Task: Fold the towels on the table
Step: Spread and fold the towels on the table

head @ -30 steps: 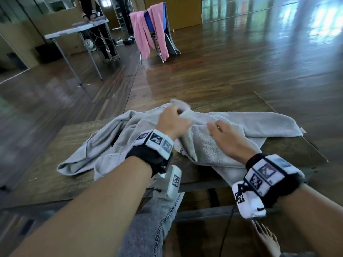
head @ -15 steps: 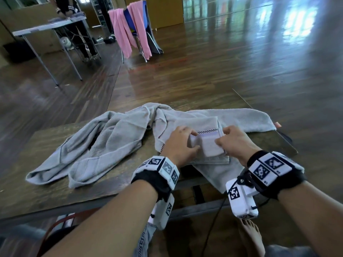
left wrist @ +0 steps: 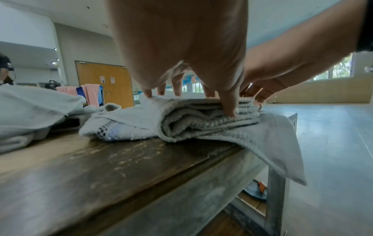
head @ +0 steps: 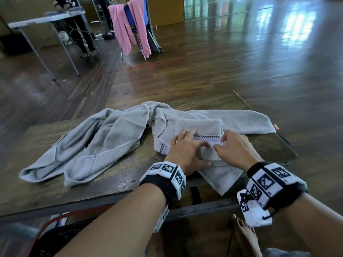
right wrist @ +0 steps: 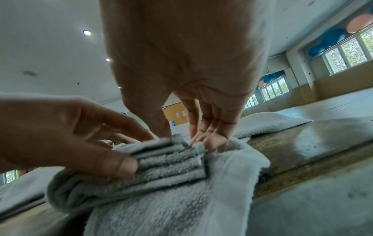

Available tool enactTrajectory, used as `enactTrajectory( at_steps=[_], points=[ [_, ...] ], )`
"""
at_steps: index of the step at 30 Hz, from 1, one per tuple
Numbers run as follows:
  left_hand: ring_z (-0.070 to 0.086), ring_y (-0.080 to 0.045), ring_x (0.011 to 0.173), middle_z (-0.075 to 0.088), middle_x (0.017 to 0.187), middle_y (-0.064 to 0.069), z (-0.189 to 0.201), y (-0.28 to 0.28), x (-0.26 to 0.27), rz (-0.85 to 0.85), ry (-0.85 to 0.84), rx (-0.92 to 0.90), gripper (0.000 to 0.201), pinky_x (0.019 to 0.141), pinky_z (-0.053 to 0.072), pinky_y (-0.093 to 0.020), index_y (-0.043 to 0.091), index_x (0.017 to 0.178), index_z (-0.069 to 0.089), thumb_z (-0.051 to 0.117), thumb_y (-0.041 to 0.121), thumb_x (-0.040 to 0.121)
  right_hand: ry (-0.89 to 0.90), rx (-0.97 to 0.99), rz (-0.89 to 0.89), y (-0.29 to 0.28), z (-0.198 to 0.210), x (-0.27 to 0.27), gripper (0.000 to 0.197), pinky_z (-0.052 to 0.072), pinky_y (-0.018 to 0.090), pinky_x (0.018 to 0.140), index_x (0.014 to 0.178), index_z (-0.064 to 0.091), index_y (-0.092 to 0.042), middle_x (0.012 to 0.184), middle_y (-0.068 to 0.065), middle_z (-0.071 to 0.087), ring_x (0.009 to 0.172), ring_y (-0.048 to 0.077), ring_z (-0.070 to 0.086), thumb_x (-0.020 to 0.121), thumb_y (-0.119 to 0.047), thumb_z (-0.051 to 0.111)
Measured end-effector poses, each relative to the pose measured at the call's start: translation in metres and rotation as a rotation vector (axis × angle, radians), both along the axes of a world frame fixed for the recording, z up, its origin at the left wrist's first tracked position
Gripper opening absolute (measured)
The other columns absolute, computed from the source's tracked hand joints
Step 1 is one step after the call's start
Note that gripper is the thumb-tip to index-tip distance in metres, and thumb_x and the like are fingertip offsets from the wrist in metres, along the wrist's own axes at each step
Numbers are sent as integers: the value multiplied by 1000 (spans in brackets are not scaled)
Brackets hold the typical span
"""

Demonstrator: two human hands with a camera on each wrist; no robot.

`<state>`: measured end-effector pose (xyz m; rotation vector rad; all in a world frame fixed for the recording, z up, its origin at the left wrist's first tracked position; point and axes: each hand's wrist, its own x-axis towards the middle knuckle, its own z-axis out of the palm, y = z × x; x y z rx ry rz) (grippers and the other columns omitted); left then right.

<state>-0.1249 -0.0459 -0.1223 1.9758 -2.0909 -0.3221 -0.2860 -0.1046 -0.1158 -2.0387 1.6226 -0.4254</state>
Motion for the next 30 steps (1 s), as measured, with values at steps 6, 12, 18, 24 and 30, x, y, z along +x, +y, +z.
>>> enactTrajectory(
  at_steps=[6,12,18,24,30],
  points=[
    [43,-25,129,52,137,-6,4,-2,-5,1,298,-144,20,110,30,-52,26,98,79,76,37,82,-85,-7,-2,-8,-4,-6,43,54,37,61,55,54,-6,48,-3,55,55,13,56,87,-30,68],
    [45,-20,127,53,133,0,6,0,-9,3,522,-153,20,107,36,-51,30,95,80,82,36,76,-88,104,-30,-10,2,-6,39,52,37,54,61,63,-2,57,4,61,53,17,58,83,-30,76],
    [42,-19,127,48,133,0,1,-1,-6,93,416,-142,32,110,36,-45,31,107,74,69,52,84,-47,81,-17,-9,1,-5,14,41,34,59,76,45,-17,97,15,59,76,28,55,87,-14,52],
    [39,-24,128,40,136,-8,4,-10,-4,557,493,-165,45,100,36,-31,16,128,48,64,33,89,58,57,14,-7,-10,-2,16,32,28,53,79,41,-17,102,14,52,69,23,50,90,-9,48],
    [62,-24,88,63,89,-1,14,-19,16,794,888,42,37,72,47,-30,4,101,63,73,31,79,68,89,31,-8,-4,0,14,30,28,53,77,43,-17,92,8,52,70,18,46,86,-7,48]
  ],
)
